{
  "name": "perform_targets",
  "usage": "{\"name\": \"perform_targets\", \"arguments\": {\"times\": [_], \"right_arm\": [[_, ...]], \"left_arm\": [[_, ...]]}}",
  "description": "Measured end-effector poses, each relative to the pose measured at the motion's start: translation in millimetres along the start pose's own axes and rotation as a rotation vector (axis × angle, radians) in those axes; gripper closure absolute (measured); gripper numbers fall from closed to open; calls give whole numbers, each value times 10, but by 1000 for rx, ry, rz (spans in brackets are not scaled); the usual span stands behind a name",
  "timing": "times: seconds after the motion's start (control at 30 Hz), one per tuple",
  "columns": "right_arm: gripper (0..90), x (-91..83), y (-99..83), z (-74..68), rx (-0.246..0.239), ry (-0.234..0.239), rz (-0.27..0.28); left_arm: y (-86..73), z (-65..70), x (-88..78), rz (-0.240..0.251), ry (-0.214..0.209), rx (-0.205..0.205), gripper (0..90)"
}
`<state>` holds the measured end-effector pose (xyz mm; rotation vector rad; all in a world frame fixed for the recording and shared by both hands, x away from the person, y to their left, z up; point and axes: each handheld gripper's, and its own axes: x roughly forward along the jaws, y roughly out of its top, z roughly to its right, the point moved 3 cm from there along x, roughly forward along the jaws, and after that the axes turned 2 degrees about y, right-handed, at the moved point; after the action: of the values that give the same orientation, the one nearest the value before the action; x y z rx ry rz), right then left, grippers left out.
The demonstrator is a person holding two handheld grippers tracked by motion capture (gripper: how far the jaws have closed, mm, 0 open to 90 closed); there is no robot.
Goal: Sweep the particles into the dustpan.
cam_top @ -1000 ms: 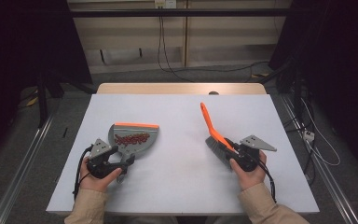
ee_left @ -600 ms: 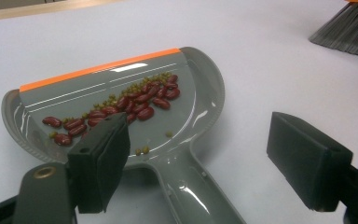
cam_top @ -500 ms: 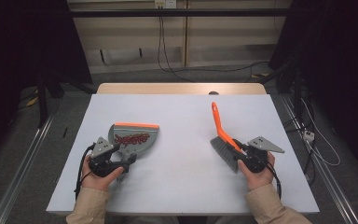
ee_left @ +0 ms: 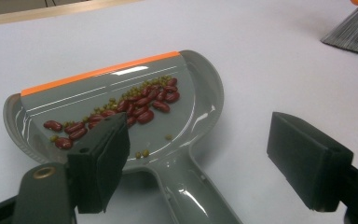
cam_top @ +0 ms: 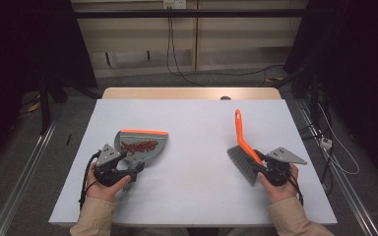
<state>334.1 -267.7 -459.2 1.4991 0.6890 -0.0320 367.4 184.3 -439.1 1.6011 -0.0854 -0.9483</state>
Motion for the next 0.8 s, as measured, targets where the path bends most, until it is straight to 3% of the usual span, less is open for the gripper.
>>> {"name": "perform_targets", "arguments": {"times": [0.17, 0.43, 0.5, 0.53, 0.67, 0.8], "right_arm": [[574, -24, -29, 35, 8, 2, -17], [527, -66, -54, 111, 9, -39, -24], [571, -77, -62, 118, 5, -43, -26], [597, -81, -66, 110, 11, -20, -27], [597, -62, -86, 30, -13, 6, -45], [685, -81, -39, 102, -39, -22, -27]], "left_arm": [[4, 4, 4, -3, 0, 8, 212], [9, 10, 9, -8, -2, 15, 213], [8, 13, 12, -8, -4, 10, 212], [8, 13, 13, -9, -3, 11, 212], [8, 19, 16, -5, -6, 9, 212], [8, 11, 12, -8, -1, 11, 212]]}}
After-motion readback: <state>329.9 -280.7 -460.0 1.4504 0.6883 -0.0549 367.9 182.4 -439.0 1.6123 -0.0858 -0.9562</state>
